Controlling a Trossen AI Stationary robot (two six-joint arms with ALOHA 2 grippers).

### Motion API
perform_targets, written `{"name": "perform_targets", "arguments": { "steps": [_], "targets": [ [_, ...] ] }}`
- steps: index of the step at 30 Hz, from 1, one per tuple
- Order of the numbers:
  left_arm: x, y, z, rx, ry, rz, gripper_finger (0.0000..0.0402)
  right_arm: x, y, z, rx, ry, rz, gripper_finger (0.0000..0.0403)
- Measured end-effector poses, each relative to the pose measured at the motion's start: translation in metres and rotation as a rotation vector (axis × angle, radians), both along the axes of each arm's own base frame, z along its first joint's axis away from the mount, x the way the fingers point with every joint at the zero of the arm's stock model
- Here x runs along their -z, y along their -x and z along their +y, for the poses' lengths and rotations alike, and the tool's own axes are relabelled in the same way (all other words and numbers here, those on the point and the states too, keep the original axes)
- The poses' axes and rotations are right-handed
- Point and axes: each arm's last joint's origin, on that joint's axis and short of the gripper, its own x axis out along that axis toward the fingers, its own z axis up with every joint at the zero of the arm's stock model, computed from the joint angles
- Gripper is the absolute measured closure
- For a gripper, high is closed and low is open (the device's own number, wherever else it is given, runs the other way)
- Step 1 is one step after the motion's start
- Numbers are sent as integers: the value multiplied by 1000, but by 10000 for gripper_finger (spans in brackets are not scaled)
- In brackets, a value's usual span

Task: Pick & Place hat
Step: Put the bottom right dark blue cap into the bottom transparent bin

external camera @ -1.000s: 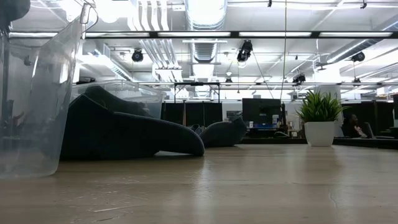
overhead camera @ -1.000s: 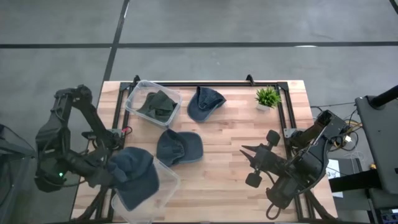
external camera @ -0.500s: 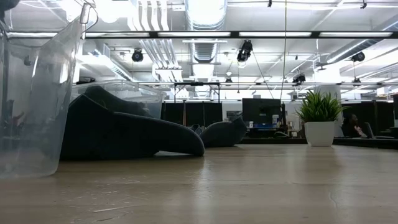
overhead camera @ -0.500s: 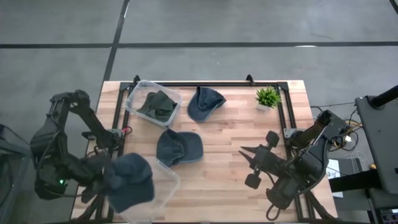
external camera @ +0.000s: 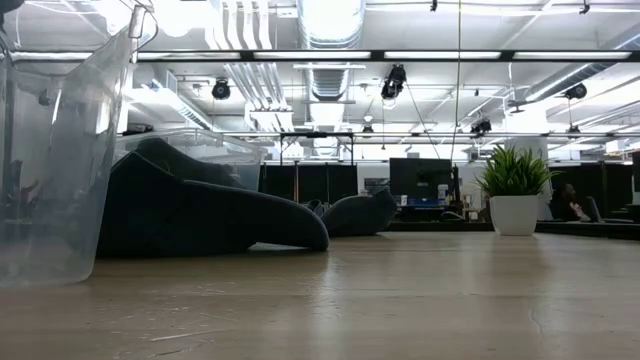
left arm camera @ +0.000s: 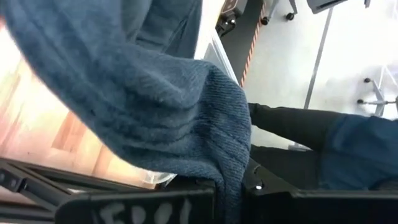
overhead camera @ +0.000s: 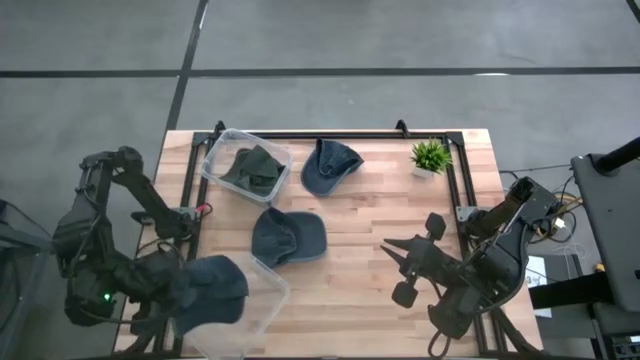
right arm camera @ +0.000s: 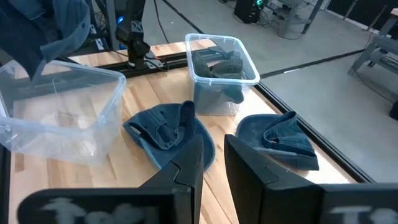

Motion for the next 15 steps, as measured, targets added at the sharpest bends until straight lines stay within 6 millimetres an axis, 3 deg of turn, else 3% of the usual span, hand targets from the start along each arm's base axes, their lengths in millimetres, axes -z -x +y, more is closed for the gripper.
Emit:
{"name": "perform_targets", "arguments": {
  "steps": [15],
  "targets": [
    [9, -32, -3, 137, -88, 26, 397, -1, -2, 2, 1, -21, -21, 342]
  ]
}}
